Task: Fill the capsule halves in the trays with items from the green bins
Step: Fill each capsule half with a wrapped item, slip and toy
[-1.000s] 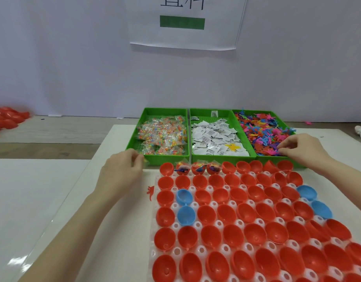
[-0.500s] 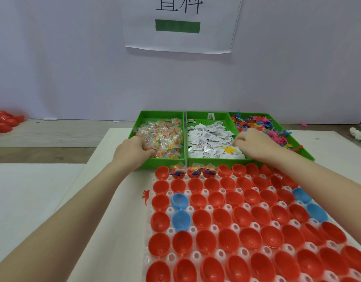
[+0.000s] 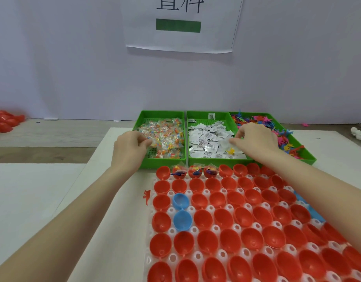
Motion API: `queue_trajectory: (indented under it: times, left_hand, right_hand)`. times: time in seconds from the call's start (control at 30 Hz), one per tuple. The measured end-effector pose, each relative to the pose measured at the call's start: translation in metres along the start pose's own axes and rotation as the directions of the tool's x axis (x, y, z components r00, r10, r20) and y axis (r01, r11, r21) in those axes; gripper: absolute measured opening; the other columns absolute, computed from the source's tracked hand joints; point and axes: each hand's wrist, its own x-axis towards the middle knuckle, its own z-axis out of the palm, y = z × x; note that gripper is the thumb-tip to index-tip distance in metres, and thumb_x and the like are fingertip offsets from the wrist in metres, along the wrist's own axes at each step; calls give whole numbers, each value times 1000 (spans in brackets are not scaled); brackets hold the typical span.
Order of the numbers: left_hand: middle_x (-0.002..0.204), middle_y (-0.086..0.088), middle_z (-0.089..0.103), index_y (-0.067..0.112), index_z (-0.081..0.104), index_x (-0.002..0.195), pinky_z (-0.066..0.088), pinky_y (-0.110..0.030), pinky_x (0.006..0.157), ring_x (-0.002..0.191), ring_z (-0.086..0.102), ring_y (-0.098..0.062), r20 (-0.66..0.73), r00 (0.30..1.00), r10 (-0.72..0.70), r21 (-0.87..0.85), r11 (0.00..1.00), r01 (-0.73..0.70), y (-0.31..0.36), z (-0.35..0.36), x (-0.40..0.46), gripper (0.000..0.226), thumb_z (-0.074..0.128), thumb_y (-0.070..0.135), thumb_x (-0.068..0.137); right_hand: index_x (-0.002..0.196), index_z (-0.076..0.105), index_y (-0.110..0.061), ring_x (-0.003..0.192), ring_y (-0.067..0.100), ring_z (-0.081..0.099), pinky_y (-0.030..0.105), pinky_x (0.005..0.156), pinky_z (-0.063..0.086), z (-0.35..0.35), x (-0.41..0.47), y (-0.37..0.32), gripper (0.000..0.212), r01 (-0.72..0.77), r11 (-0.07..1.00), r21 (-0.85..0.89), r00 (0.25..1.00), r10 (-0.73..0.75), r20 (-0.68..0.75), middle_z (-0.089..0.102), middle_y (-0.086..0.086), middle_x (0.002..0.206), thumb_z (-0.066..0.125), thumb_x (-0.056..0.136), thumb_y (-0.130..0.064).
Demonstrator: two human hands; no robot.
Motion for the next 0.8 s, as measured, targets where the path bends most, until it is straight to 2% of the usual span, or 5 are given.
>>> queue_trajectory:
  times: [0.13,0.43,0.6,0.73,0.8]
  left_hand:
    - [89,-15,64,1,65,86,44,-36,73,82,60,-30,-56,998,0,-92,996,-5,2,2,1,20,57,18,91]
    - [72,0,61,7,71,89,41,-25,69,67,55,-13,-153,987,-57,-273,962,13,14,-6,-3,16,65,21,86]
    - [70,1,62,5,65,86,53,-20,68,67,61,-10,89,966,-243,-734,640,229,39,-14,-13,12,61,16,88]
    - [65,1,63,8,61,72,51,-14,54,60,63,-6,304,921,-245,-842,383,380,61,-9,-28,21,57,17,90]
    - [63,1,61,8,60,69,51,-15,53,55,63,-5,316,919,-237,-839,382,387,66,-3,-32,24,56,18,91]
  right_hand:
    - [79,62,-8,79,29,60,33,68,42,-1,0,0,44,57,998,-32,998,-56,12,63,7,75,42,94,-45]
    - [78,75,-12,53,16,43,30,62,43,-8,-4,5,30,83,958,274,994,-59,-96,43,-6,47,59,88,-36]
    - [71,72,-16,39,8,27,26,51,26,-22,-18,-10,26,176,814,553,977,-76,-199,35,-8,30,65,83,-38]
    - [63,60,-18,39,6,26,25,50,26,-30,-28,-26,23,189,789,585,982,-140,-129,32,-10,40,65,84,-27]
    - [68,60,-11,39,4,28,19,48,26,-35,-32,-30,19,172,724,668,985,-148,-93,34,-7,45,64,84,-19]
